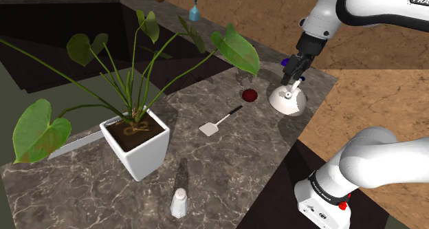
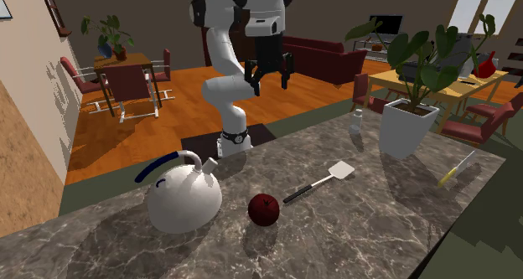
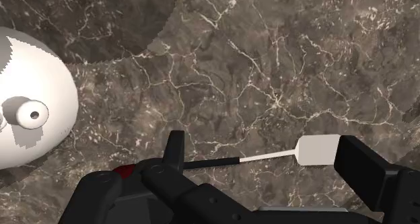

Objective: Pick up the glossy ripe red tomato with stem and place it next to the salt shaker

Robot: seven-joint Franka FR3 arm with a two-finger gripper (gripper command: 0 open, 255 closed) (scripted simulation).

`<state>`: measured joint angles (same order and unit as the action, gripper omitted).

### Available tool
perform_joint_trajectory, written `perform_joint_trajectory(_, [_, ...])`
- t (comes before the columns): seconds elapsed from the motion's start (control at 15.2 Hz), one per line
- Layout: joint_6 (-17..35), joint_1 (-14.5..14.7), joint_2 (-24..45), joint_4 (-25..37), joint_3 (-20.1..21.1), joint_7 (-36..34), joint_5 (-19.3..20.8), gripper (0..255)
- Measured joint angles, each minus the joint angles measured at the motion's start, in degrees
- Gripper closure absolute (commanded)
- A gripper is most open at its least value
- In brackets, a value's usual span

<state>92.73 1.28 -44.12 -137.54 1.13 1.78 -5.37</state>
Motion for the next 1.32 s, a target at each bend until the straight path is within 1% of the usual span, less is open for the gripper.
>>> perform_joint_trajectory(0.13, [1.0, -0.3, 0.4, -0.4, -0.4, -0.1, -0.2, 0])
perform_joint_trajectory(0.26, [4.6, -1.1, 1.9, -1.7, -1.2, -1.1, -1.2, 0])
perform_joint_trajectory(0.73, [19.9, -4.3, 10.8, -5.0, -5.8, -2.8, -6.2, 0])
perform_joint_trajectory(1.06, [31.1, -5.0, 18.9, -6.1, -9.3, -2.5, -12.1, 0])
perform_joint_trajectory(1.19, [36.0, -4.8, 23.5, -5.7, -11.1, -1.1, -15.5, 0])
perform_joint_trajectory(1.32, [39.1, -4.7, 26.1, -5.6, -12.6, -0.2, -19.0, 0])
